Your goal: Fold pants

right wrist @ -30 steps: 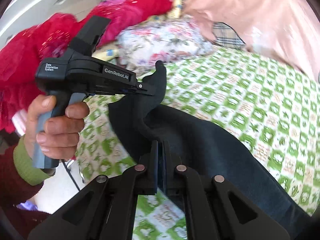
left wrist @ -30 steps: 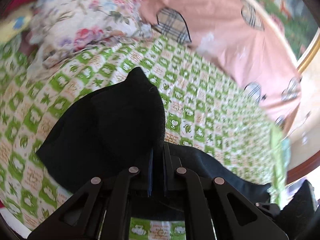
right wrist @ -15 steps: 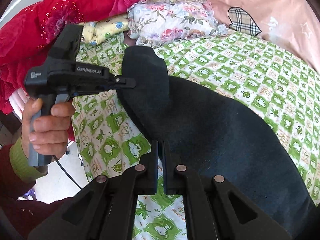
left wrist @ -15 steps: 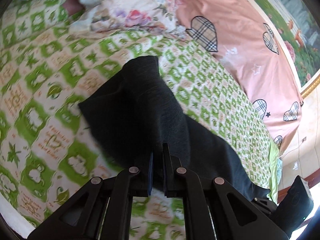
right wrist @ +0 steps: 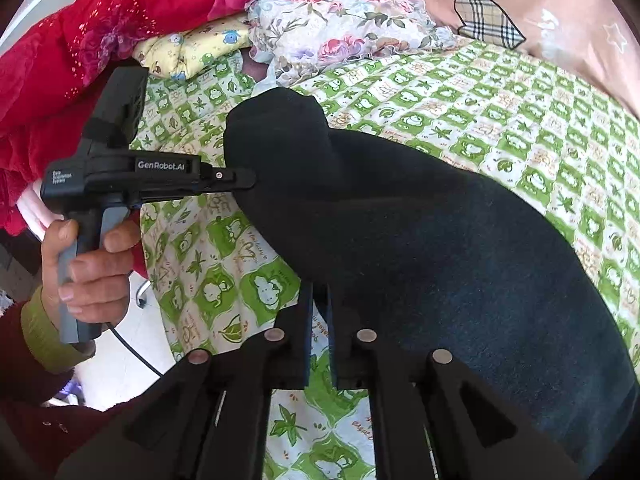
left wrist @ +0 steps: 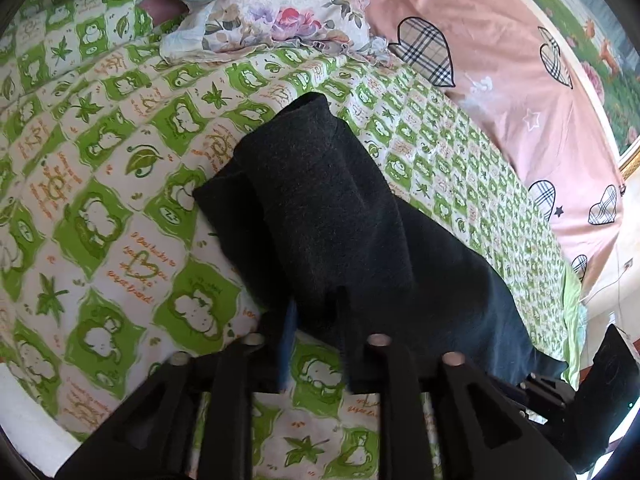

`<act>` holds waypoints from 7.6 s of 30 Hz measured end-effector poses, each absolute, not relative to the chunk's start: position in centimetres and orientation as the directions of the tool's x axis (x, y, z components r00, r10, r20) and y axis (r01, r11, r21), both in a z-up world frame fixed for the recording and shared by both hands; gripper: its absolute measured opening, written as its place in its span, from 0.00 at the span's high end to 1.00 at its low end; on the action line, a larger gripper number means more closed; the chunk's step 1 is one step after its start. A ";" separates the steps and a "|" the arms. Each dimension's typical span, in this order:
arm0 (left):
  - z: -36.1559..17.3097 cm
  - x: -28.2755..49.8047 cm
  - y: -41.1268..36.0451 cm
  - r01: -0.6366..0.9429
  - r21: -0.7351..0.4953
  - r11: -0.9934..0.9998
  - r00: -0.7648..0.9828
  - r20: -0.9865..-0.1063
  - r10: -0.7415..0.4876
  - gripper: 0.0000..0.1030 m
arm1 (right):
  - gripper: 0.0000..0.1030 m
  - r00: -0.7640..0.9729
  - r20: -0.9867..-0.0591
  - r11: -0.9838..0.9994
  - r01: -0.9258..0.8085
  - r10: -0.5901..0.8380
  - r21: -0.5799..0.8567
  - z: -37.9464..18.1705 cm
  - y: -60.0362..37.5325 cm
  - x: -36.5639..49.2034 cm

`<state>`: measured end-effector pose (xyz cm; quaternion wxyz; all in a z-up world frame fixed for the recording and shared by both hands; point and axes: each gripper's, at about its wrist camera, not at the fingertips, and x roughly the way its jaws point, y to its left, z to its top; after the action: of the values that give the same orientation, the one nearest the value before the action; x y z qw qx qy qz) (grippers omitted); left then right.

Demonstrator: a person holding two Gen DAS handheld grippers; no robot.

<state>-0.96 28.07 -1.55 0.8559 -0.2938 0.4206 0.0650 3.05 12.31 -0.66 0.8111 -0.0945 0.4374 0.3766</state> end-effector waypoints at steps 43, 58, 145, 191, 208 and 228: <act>-2.8 4.3 32.1 -0.494 -0.370 0.786 0.549 -0.834 -0.047 0.41 | 0.62 0.174 -0.854 0.736 -0.607 0.491 0.299 -3.9 9.7 20.2; 5.6 -2.3 31.1 -0.224 -0.542 0.810 0.811 -0.564 -0.154 0.82 | 0.90 0.518 -0.695 0.811 -0.562 0.498 0.163 2.8 9.3 16.0; -2.6 15.5 -7.9 0.872 0.086 0.481 0.230 -0.941 -0.248 0.86 | 0.90 0.769 -0.637 0.882 0.260 0.058 0.394 0.4 -25.3 -5.0; -1.9 15.9 -26.1 0.925 -0.076 0.372 0.068 -0.931 -0.359 0.66 | 0.90 0.832 -0.536 0.726 0.278 0.146 0.629 -2.8 -27.6 -7.0; 0.8 14.8 -26.9 0.907 -0.182 0.380 0.042 -0.859 -0.511 0.92 | 0.90 0.857 -0.469 0.769 0.149 0.213 0.622 -0.5 -26.9 -7.7; 8.6 12.2 -8.2 0.807 -0.153 0.570 0.284 -0.746 -0.603 0.92 | 0.90 0.699 -0.353 0.721 -0.334 0.622 0.608 3.2 -13.2 -2.1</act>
<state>12.22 -8.22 8.56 0.7911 0.1279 0.3993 -0.4454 -2.13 -13.19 3.17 0.8848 0.2584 0.2785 0.2699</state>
